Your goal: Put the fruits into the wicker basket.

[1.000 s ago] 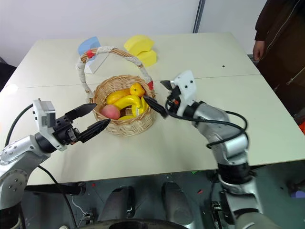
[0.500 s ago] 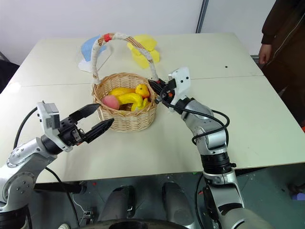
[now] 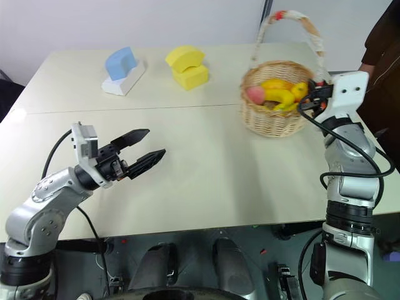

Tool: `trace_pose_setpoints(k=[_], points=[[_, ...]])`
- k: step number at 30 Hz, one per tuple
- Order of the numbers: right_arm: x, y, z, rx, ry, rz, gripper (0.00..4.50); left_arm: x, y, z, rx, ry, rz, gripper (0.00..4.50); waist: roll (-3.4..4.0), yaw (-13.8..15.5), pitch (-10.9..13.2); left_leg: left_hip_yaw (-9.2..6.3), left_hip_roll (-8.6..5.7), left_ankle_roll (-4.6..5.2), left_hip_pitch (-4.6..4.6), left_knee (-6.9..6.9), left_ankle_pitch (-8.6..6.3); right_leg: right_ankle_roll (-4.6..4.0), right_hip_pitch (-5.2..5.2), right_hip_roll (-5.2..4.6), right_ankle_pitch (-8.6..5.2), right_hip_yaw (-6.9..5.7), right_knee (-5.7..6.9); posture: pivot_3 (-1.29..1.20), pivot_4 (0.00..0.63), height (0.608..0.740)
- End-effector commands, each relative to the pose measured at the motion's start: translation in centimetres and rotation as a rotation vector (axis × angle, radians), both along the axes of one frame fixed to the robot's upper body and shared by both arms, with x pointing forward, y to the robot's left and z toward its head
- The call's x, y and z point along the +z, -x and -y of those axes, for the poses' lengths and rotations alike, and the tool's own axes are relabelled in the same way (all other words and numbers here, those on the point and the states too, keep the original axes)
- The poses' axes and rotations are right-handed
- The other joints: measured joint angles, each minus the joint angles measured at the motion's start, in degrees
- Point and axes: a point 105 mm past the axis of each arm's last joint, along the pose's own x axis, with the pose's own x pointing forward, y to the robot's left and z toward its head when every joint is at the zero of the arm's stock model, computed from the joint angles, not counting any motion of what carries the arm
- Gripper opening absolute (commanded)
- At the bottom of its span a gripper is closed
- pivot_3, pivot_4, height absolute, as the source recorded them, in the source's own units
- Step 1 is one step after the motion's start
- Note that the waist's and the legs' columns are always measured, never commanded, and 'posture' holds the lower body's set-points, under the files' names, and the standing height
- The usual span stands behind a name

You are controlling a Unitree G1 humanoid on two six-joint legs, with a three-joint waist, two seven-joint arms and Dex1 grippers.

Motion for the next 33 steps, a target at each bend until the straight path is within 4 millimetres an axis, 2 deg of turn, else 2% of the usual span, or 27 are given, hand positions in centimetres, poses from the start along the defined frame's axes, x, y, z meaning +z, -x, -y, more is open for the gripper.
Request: trace_pose_setpoints(k=[1, 2, 4, 5, 7, 9, 12, 15, 19, 22, 23, 24, 26, 33], points=[[1.7, -0.3, 1.3, -0.076, -0.022, 0.079, 0.01, 0.9, -0.1, 0.7, -0.025, 0.003, 0.054, 4.5, 0.13, -0.4, 0.1, 0.0, 0.0, 0.02, 0.02, -0.01, -0.01, 0.01, 0.0, 0.02, 0.0, 0.02, 0.04, 0.0, 0.15, 0.74], [1.6, -0.4, 1.6, -0.085, -0.037, 0.077, 0.01, 0.9, -0.2, 0.9, -0.028, 0.002, 0.057, 4.5, 0.17, -0.6, 0.1, 0.0, 0.0, 0.03, 0.02, -0.01, -0.01, 0.02, -0.01, 0.03, 0.0, 0.03, 0.05, 0.0, 0.15, 0.74], [1.5, -0.2, 1.4, -0.068, -0.04, 0.075, 1.05, 0.9, -0.5, 0.9, -0.017, 0.002, 0.059, 4.5, 0.18, -0.7, 0.1, -0.01, 0.0, 0.04, 0.03, -0.02, -0.02, 0.04, -0.01, 0.04, 0.01, 0.04, 0.06, 0.0, 0.15, 0.74], [1.4, 0.0, 1.3, -0.059, -0.039, 0.07, 1.38, 0.9, -0.6, 0.7, -0.005, 0.001, 0.056, 4.5, 0.18, -0.7, 0.1, -0.03, 0.0, 0.05, 0.02, -0.02, -0.02, 0.05, -0.01, 0.05, 0.0, 0.04, 0.06, 0.0, 0.15, 0.74], [1.2, 0.4, 1.2, -0.048, -0.038, 0.055, 2.38, 0.7, -0.8, 0.5, 0.014, -0.007, 0.052, 4.5, 0.18, -0.6, 0.1, -0.03, 0.0, 0.06, 0.01, -0.03, -0.03, 0.13, -0.01, 0.05, 0.01, 0.04, 0.06, 0.0, 0.15, 0.74], [0.7, 1.4, 1.9, -0.058, -0.045, 0.038, 3.35, 0.2, -1.1, -0.4, 0.07, -0.019, 0.032, 4.5, 0.18, -0.6, 0.1, -0.03, 0.0, 0.07, 0.0, -0.02, -0.04, 0.17, 0.0, 0.03, 0.0, 0.04, 0.06, 0.0, 0.15, 0.74], [0.3, 2.7, 2.7, -0.074, -0.029, 0.023, 3.35, -0.3, -1.1, -1.4, 0.12, -0.028, 0.024, 4.5, 0.18, -0.1, 0.1, -0.02, 0.0, 0.09, 0.0, -0.02, -0.05, 0.19, 0.01, 0.02, -0.04, 0.04, 0.05, 0.0, 0.15, 0.74], [-0.8, 5.2, 2.9, 0.006, -0.058, 0.006, 3.35, -2.0, -1.3, -4.5, 0.259, -0.081, -0.035, 4.5, 0.18, 0.4, 0.1, -0.01, 0.0, 0.1, 0.01, -0.02, -0.06, 0.13, 0.01, 0.0, -0.08, 0.04, 0.03, 0.0, 0.15, 0.74], [-2.0, 6.6, -0.7, 0.247, -0.02, -0.056, 3.35, -3.1, -0.9, -7.2, 0.351, -0.128, -0.072, 4.5, 0.19, 0.2, 0.1, 0.0, 0.03, 0.17, 0.04, -0.02, -0.1, 0.14, 0.01, 0.01, -0.11, 0.04, 0.04, 0.0, 0.15, 0.74], [-3.4, 7.3, -4.6, 0.457, 0.088, -0.136, 3.35, -3.9, -0.6, -8.6, 0.402, -0.162, -0.094, 4.5, 0.2, 0.0, 0.1, 0.03, 0.04, 0.16, 0.09, 0.0, -0.1, 0.2, 0.02, 0.0, -0.15, 0.06, 0.03, 0.0, 0.15, 0.74], [-4.2, 7.7, -6.8, 0.561, 0.137, -0.163, 3.35, -4.5, -0.6, -9.2, 0.432, -0.19, -0.105, 4.5, 0.18, 0.0, 0.1, 0.02, 0.05, 0.16, 0.11, 0.0, -0.1, 0.19, 0.03, -0.02, -0.14, 0.06, 0.03, 0.0, 0.15, 0.74], [-4.8, 8.0, -8.1, 0.629, 0.166, -0.178, 3.35, -4.9, -0.6, -9.5, 0.45, -0.21, -0.111, 4.5, 0.18, 0.0, 0.1, 0.01, 0.05, 0.16, 0.12, 0.0, -0.1, 0.18, 0.04, -0.02, -0.15, 0.06, 0.01, 0.0, 0.15, 0.74], [-6.2, 8.3, -10.9, 0.762, 0.182, -0.231, 3.35, -5.4, -0.3, -10.3, 0.489, -0.226, -0.112, 4.5, 0.19, 0.1, 0.1, 0.01, 0.06, 0.15, 0.12, -0.01, -0.1, 0.17, 0.04, -0.02, -0.15, 0.06, -0.03, 0.0, 0.15, 0.74], [-7.7, 7.1, -12.6, 0.829, 0.179, -0.237, 3.35, -6.3, 0.6, -10.7, 0.535, -0.235, -0.103, 4.5, 0.15, 0.6, 0.1, 0.12, -0.01, 0.14, -0.03, -0.01, -0.11, -0.03, -0.04, -0.23, -0.04, 0.06, -0.18, 0.0, 0.15, 0.74]])
